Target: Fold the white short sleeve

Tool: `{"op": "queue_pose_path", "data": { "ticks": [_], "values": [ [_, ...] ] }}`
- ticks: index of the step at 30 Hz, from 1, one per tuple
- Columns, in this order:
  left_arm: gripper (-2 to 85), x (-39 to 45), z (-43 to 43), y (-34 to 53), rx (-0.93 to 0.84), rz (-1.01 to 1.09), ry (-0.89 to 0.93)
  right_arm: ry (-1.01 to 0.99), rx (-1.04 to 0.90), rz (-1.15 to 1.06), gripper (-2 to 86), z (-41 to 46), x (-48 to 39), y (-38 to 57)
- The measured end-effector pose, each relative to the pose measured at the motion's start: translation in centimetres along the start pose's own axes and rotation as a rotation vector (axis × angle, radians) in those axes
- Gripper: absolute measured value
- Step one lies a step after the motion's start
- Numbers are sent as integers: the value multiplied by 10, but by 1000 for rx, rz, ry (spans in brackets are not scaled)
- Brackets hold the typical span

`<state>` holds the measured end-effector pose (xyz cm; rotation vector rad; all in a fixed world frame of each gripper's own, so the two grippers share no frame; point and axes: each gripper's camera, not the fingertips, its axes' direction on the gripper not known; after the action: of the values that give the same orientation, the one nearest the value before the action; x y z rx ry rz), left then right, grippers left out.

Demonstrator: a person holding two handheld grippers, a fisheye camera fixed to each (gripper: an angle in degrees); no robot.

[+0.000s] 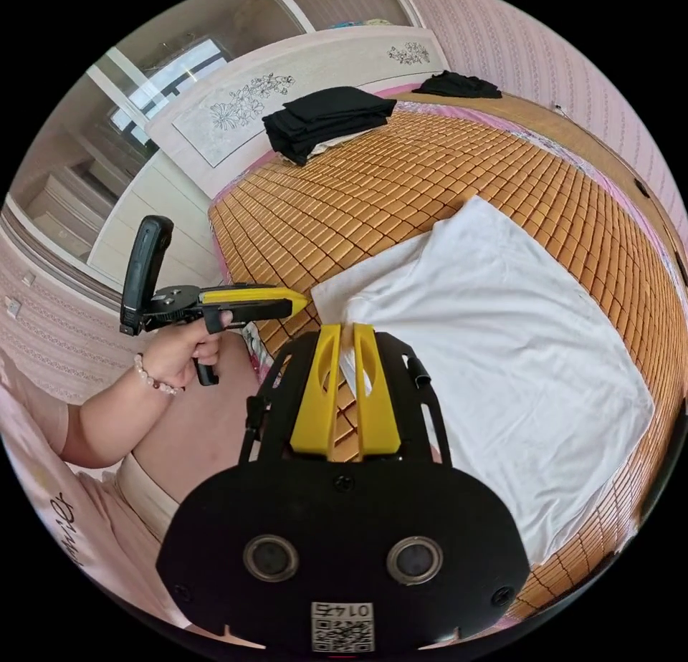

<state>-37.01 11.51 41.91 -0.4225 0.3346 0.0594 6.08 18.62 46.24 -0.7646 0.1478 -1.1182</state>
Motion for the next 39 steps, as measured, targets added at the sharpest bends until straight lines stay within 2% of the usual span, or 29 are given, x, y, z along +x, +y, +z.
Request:
{"op": "queue_pose_path", "data": {
  "ticks": [4, 8, 13, 16, 17, 21, 24, 26, 29, 30, 31, 35, 39],
  "values": [
    [16, 19, -17, 8, 62, 63, 44, -11, -3, -75, 93, -5, -19, 21],
    [28, 70, 1, 9, 28, 240, 110, 63, 25, 21, 91, -33, -7, 74],
    [41, 120, 37, 0, -31, 371, 30, 365, -36, 260, 80, -44, 26, 168],
    [38, 126, 69, 0, -163, 355, -40, 300, -145, 318, 75, -9, 42, 199],
    [38, 127, 66, 4, -125, 365, -22, 294, -118, 325, 75, -7, 41, 204],
    [50, 138, 58, 15, -168, 385, -53, 233, -33, 381, 70, -11, 39, 238],
    [61, 164, 38, 29, -130, 472, -52, 317, 41, 503, 86, -20, 50, 275],
    [68, 200, 25, 42, -63, 587, 26, 378, 48, 591, 104, -16, 63, 298],
    [88, 260, 38, 57, -62, 731, 159, 282, 39, 653, 107, 8, 82, 326],
    [94, 273, 44, 61, -71, 765, 180, 258, 46, 667, 98, 18, 85, 335],
    [106, 300, 57, 71, -90, 839, 206, 256, 66, 659, 52, 24, 84, 344],
    [143, 382, 101, 102, -125, 1042, 184, 186, 114, 667, 14, 44, 94, 372],
    [168, 427, 123, 113, -138, 1108, 188, 45, 239, 684, 8, 52, 110, 409]
  ]
}}
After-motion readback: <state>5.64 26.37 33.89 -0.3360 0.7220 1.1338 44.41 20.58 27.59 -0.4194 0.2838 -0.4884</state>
